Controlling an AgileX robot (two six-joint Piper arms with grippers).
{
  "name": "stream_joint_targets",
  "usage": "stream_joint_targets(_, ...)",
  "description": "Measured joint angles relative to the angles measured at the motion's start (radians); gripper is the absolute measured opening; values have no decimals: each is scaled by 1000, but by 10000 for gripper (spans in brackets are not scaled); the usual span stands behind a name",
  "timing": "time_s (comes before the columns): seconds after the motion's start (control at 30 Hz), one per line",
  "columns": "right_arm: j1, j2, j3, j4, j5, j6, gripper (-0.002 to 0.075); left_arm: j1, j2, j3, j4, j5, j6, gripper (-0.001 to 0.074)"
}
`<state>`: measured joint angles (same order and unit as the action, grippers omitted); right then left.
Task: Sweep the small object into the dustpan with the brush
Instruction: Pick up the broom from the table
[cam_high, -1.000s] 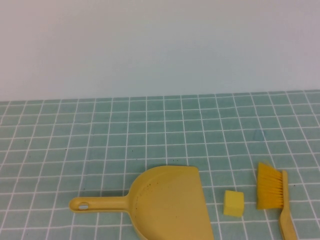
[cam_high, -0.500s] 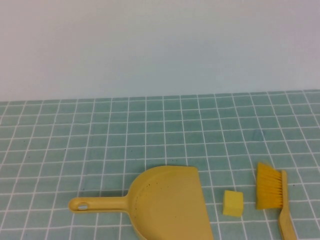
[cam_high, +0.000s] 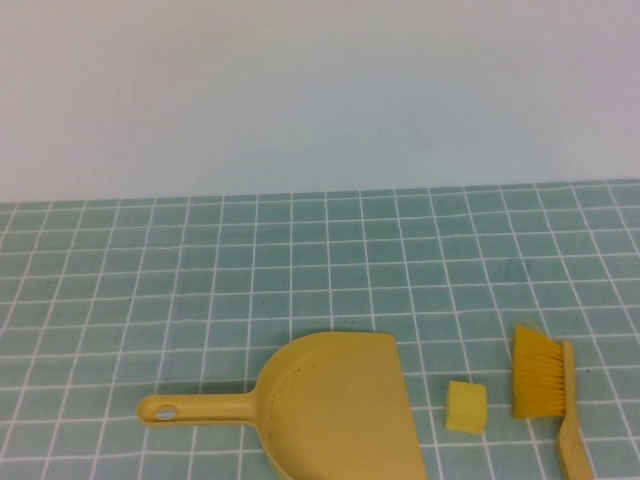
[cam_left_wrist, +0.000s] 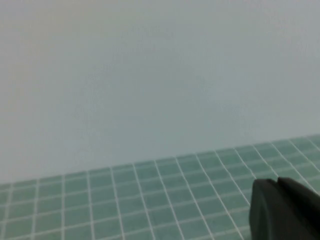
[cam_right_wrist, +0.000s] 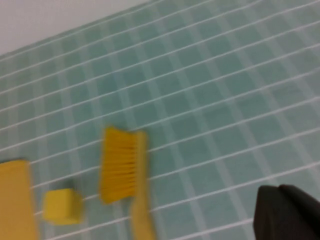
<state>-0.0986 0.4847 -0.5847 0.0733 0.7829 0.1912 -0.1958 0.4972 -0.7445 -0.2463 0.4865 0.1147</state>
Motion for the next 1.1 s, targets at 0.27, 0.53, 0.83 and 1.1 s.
stream_joint_targets(0.27,2,43,-7,300,-46,-323,-1,-113,259,-20,-42,41,90,0)
stream_joint_targets(0.53,2,328,-142,408,137,-568,-1,-114,477,-85,-127,186,483,0)
stream_joint_targets(0.83,43,638,-312,625,333,-724,-1,-114,817,-380,-65,713,668,0)
stream_joint_targets(1.1,205,752,-316,564,344,-692,-1,-153,985,-492,94,722,675,1)
